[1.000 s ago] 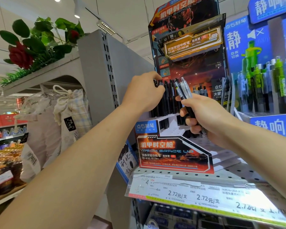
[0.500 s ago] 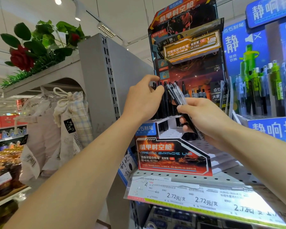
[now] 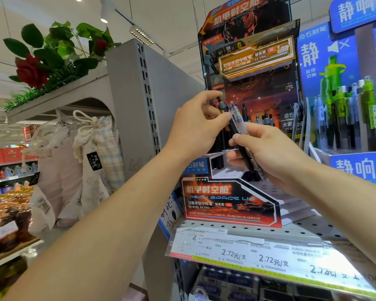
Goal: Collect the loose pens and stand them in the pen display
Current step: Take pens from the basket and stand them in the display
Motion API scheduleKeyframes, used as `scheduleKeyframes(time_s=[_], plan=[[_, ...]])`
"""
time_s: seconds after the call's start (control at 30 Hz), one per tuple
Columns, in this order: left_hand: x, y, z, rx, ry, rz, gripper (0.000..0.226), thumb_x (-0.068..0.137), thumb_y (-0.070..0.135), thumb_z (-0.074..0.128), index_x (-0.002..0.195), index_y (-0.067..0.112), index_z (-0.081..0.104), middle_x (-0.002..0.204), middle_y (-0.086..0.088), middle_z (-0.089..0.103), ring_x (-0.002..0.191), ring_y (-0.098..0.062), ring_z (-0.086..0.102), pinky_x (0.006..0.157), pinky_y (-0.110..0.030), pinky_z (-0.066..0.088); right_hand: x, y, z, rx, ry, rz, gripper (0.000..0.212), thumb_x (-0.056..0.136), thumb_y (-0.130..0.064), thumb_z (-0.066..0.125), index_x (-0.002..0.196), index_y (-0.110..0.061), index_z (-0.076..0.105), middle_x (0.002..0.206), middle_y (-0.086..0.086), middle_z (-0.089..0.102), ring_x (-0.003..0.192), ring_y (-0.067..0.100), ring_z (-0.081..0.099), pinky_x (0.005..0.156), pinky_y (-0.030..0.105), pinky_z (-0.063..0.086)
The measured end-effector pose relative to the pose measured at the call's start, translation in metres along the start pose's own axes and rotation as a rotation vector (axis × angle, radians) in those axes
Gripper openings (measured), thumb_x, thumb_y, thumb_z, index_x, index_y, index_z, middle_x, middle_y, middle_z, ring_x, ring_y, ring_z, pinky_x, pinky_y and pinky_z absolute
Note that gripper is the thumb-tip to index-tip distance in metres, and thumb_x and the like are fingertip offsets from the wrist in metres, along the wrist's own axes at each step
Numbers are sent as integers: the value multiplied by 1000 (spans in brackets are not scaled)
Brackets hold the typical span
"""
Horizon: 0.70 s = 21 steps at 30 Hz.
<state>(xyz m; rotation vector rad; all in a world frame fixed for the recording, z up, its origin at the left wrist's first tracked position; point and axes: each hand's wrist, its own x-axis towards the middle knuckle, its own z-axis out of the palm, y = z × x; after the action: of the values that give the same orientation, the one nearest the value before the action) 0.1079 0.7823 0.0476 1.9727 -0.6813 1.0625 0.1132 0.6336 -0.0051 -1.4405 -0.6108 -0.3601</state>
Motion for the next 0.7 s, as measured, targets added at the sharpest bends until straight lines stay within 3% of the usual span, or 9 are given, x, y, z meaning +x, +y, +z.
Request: scheduleKeyframes(time_s=[0.17, 0.27, 0.43, 0.7], plan=[[5, 4, -11, -76, 252, 41, 43, 92, 18, 66, 127, 37, 49, 86, 8, 66, 77, -12, 71, 72, -42, 62, 0, 0, 0, -5, -12, 38, 22, 105, -17, 54, 109, -31, 70, 116, 1, 67, 91, 21, 77, 71, 38, 65], [10, 2, -23, 17, 344, 94, 39, 91, 19, 65, 123, 35, 50, 85, 11, 65, 76, -13, 70, 73, -44, 61, 1, -2, -2, -17, 14, 48, 22, 105, -18, 55, 111, -31, 71, 112, 1, 69, 74, 16, 76, 60, 29, 60], [7, -4, -30, 172, 349, 181, 38, 92, 19, 65, 128, 28, 54, 83, 17, 60, 68, -11, 68, 74, -41, 61, 2, -1, -1, -113, 33, 29, 23, 106, -21, 49, 112, -30, 69, 87, -1, 63, 37, 2, 43, 37, 16, 38], [3, -17, -29, 292, 285, 179, 39, 95, 21, 63, 132, 27, 55, 82, 20, 58, 71, -12, 68, 81, -39, 58, 1, -3, 0, -73, 26, 59, 27, 105, -22, 46, 117, -28, 68, 83, 0, 57, 46, 8, 37, 39, 19, 31]])
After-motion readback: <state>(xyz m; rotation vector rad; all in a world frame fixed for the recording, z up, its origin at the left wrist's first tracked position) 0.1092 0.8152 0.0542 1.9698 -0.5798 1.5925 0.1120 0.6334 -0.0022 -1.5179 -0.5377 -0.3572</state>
